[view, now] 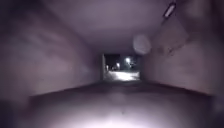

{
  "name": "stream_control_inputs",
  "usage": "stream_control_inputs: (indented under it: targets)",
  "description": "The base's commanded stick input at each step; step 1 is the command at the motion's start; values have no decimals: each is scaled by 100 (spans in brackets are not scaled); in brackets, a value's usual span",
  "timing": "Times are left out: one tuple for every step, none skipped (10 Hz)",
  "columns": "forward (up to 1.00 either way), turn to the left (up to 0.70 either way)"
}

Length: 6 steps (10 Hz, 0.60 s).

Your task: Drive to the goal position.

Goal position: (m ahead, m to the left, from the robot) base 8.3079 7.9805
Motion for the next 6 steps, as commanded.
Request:
stream_control_inputs:
  targets:
    - [100,2]
    - [100,0]
    - [100,-1]
    - [100,-2]
    - [100,-4]
    - [100,-5]
